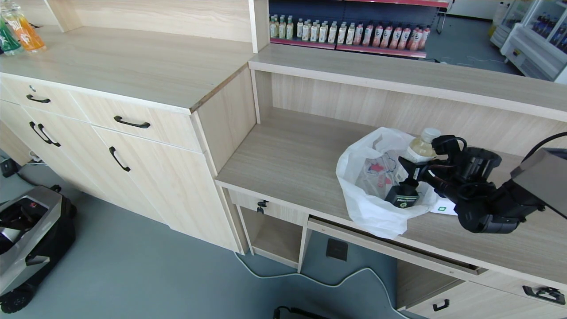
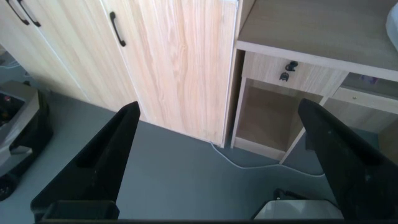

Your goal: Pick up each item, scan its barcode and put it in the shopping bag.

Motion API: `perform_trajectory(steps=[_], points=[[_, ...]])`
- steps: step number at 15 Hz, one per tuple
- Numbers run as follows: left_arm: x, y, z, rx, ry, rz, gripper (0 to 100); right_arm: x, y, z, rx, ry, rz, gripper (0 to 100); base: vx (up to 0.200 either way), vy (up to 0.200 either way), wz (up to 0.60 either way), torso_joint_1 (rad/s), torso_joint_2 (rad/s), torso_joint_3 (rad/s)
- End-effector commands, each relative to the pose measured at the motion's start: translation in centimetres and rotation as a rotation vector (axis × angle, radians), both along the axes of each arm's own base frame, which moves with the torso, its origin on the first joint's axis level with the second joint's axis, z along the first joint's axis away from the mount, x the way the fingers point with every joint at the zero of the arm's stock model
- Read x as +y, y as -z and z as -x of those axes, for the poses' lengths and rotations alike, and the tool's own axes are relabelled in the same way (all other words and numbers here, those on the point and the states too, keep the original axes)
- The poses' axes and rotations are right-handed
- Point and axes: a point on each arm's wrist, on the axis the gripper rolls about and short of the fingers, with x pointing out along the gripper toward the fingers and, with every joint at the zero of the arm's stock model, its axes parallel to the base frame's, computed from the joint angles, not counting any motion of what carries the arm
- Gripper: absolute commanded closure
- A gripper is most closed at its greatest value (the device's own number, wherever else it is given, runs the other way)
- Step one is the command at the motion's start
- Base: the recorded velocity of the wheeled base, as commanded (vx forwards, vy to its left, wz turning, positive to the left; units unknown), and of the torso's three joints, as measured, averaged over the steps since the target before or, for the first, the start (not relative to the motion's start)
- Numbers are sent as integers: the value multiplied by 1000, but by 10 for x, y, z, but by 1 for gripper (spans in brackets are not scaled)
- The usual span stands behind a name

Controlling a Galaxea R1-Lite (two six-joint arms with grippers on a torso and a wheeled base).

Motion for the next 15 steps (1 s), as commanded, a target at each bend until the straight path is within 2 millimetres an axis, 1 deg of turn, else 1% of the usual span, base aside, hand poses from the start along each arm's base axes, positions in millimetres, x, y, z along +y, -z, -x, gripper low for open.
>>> perform_trajectory(steps=[1, 10, 12, 13, 15], points=[[0, 0, 0, -1, 0, 0, 0, 0, 6, 0, 12, 0, 1, 100, 0, 0, 0, 0, 0, 0], [0, 0, 0, -1, 0, 0, 0, -4, 10, 1, 20, 13, 30, 100, 0, 0, 0, 0, 0, 0], [0, 0, 0, -1, 0, 0, 0, -4, 15, 4, 39, 12, 35, 100, 0, 0, 0, 0, 0, 0], [0, 0, 0, -1, 0, 0, 0, -4, 15, 4, 39, 12, 35, 0, 0, 0, 0, 0, 0, 0], [0, 0, 0, 1, 0, 0, 0, -3, 15, 4, 41, 11, 34, 0, 0, 0, 0, 0, 0, 0]])
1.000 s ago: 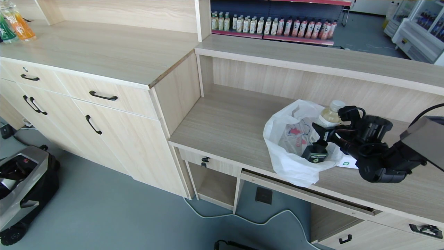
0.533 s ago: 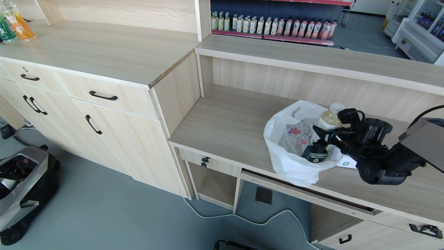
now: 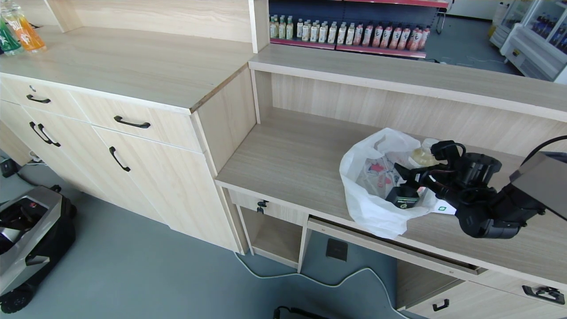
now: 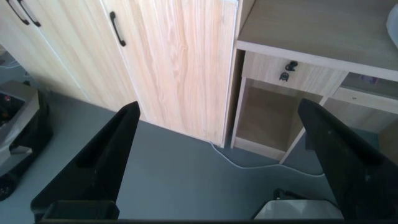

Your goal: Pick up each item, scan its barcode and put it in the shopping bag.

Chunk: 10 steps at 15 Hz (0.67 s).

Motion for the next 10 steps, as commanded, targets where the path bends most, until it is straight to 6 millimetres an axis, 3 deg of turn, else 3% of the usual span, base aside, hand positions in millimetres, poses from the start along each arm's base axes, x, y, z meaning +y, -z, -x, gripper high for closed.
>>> perform_trajectory(steps=[1, 6, 8, 10], points=[[0, 0, 0, -1, 0, 0, 0, 1, -1, 0, 2, -2, -1, 0, 0, 0, 0, 0, 0, 0], [0, 0, 0, 0, 0, 0, 0, -4, -35, 12, -65, 11, 3, 0, 0, 0, 0, 0, 0, 0], [0, 0, 0, -1, 0, 0, 0, -9, -63, 34, -104, 28, 7, 0, 0, 0, 0, 0, 0, 0], [0, 0, 0, -1, 0, 0, 0, -18, -89, 81, -108, 64, 11, 0, 0, 0, 0, 0, 0, 0]])
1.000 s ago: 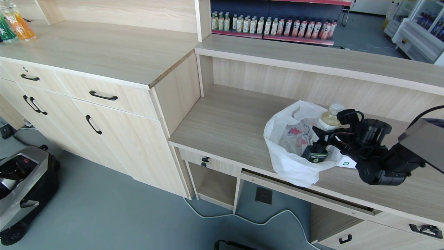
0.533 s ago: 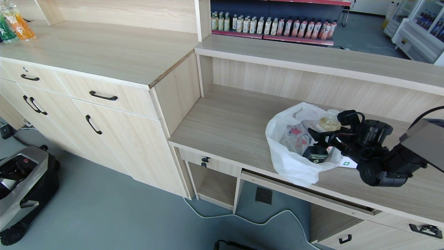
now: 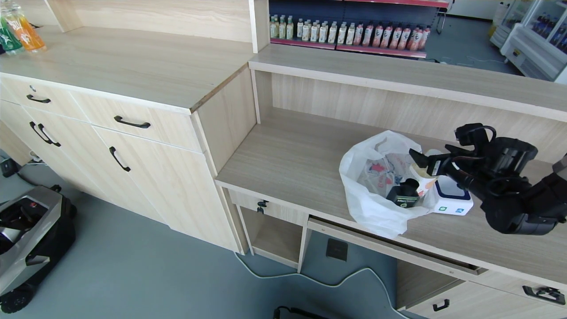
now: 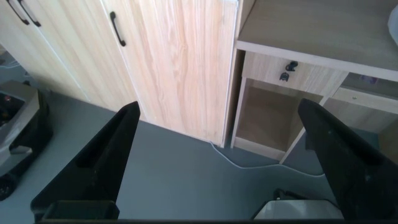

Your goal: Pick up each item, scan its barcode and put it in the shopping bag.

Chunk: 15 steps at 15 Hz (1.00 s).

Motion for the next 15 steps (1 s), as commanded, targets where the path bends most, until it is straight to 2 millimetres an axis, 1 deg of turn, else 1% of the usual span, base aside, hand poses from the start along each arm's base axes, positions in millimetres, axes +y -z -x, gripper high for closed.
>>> perform_trajectory(steps=[1, 2, 3, 4, 5, 6, 7, 8, 10, 12, 13, 14, 15], points=[[0, 0, 0, -1, 0, 0, 0, -10, -39, 57, -40, 47, 8, 0, 0, 0, 0, 0, 0, 0], [0, 0, 0, -1, 0, 0, 0, -14, -51, 78, -34, 76, 31, 0, 0, 0, 0, 0, 0, 0], [0, 0, 0, 1, 0, 0, 0, -16, -58, 85, -33, 91, 46, 0, 0, 0, 0, 0, 0, 0], [0, 0, 0, -1, 0, 0, 0, -24, -82, 114, -6, 151, 79, 0, 0, 0, 0, 0, 0, 0], [0, 0, 0, -1, 0, 0, 0, -25, -91, 126, 8, 163, 84, 0, 0, 0, 0, 0, 0, 0], [0, 0, 0, -1, 0, 0, 0, -25, -101, 145, 33, 183, 89, 0, 0, 0, 0, 0, 0, 0], [0, 0, 0, -1, 0, 0, 0, -26, -111, 169, 74, 211, 119, 0, 0, 0, 0, 0, 0, 0], [0, 0, 0, -1, 0, 0, 0, -28, -115, 186, 105, 244, 166, 0, 0, 0, 0, 0, 0, 0], [0, 0, 0, -1, 0, 0, 0, -25, -121, 211, 153, 276, 176, 0, 0, 0, -600, 5, -2, 2], [0, 0, 0, -1, 0, 0, 0, -27, -124, 225, 161, 380, 129, 0, 0, 0, -600, -2, 2, 5], [0, 0, 0, -1, 0, 0, 0, -25, -120, 232, 161, 429, 93, 0, 0, 0, -600, 7, 2, 2], [0, 0, 0, -1, 0, 0, 0, -23, -117, 239, 142, 437, 67, 0, 0, 0, -600, 2, 7, -2], [0, 0, 0, -1, 0, 0, 0, -20, -111, 247, 133, 442, 31, 0, 0, 0, 0, 0, 0, 0]])
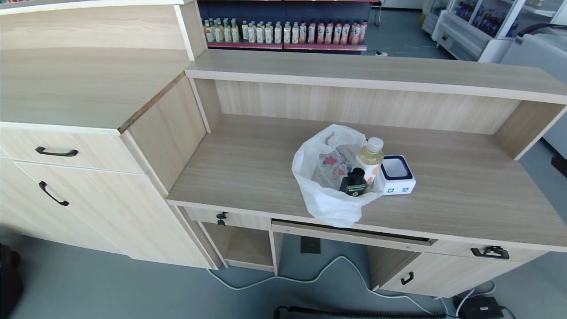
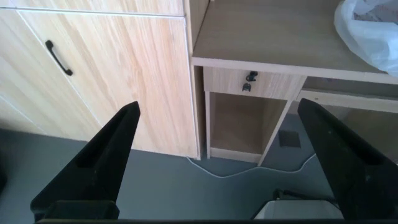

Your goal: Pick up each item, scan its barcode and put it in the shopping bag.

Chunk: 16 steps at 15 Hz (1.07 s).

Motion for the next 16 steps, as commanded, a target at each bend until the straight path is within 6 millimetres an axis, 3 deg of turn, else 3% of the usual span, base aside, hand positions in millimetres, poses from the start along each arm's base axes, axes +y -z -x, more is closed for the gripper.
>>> perform_trajectory(steps=[1, 2, 5, 6, 9, 12, 16], points=[[0, 0, 0, -1, 0, 0, 0, 11, 9, 32, -62, 12, -35, 0, 0, 0, 0, 0, 0, 0], [0, 0, 0, -1, 0, 0, 0, 15, 15, 42, -66, 11, -45, 0, 0, 0, 0, 0, 0, 0], [0, 0, 0, -1, 0, 0, 0, 37, 60, 100, -101, 16, -66, 0, 0, 0, 0, 0, 0, 0], [0, 0, 0, -1, 0, 0, 0, 46, 86, 125, -122, 7, -58, 0, 0, 0, 0, 0, 0, 0], [0, 0, 0, -1, 0, 0, 0, 58, 139, 159, -84, -64, -97, 0, 0, 0, 0, 0, 0, 0], [0, 0, 0, -1, 0, 0, 0, 62, 158, 178, -95, -109, -112, 0, 0, 0, 0, 0, 0, 0], [0, 0, 0, -1, 0, 0, 0, 59, 160, 181, -105, -151, -101, 0, 0, 0, 0, 0, 0, 0]])
